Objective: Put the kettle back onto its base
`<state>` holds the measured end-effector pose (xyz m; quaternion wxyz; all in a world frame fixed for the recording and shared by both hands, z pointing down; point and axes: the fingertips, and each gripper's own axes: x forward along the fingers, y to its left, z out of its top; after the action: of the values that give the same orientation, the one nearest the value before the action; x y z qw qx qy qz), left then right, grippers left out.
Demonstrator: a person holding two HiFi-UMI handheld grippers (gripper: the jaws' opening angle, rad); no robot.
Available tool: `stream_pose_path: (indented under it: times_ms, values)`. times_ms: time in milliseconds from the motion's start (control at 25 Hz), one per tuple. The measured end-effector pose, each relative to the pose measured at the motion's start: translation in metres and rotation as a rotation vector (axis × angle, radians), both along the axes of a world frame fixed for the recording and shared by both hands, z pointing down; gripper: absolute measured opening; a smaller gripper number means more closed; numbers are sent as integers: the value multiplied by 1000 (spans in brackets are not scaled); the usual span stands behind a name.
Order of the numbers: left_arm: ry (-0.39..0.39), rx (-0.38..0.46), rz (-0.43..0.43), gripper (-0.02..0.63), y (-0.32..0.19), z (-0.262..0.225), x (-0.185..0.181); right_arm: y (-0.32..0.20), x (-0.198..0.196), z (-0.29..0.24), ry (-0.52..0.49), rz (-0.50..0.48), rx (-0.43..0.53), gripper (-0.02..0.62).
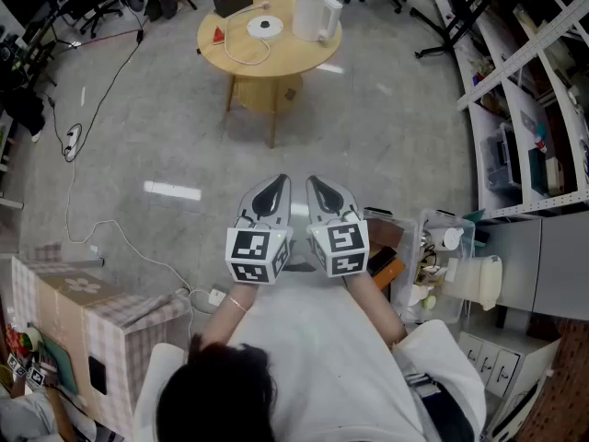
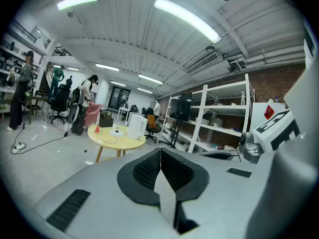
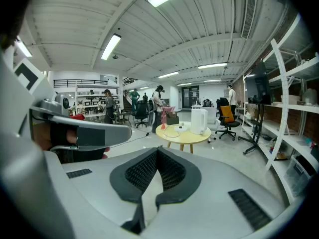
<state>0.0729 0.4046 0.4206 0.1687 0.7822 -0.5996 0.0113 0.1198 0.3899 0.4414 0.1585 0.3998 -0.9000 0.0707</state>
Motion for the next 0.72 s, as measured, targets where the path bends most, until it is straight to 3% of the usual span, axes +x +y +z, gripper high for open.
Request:
stream_pose_path:
  times_ms: [480, 720]
  values:
    - [31, -36, -13, 26, 11, 8, 4, 7, 12, -1, -46, 34, -27, 26]
    - [28, -66, -23, 26, 20, 16, 8, 16, 9, 8, -61, -6, -55, 26]
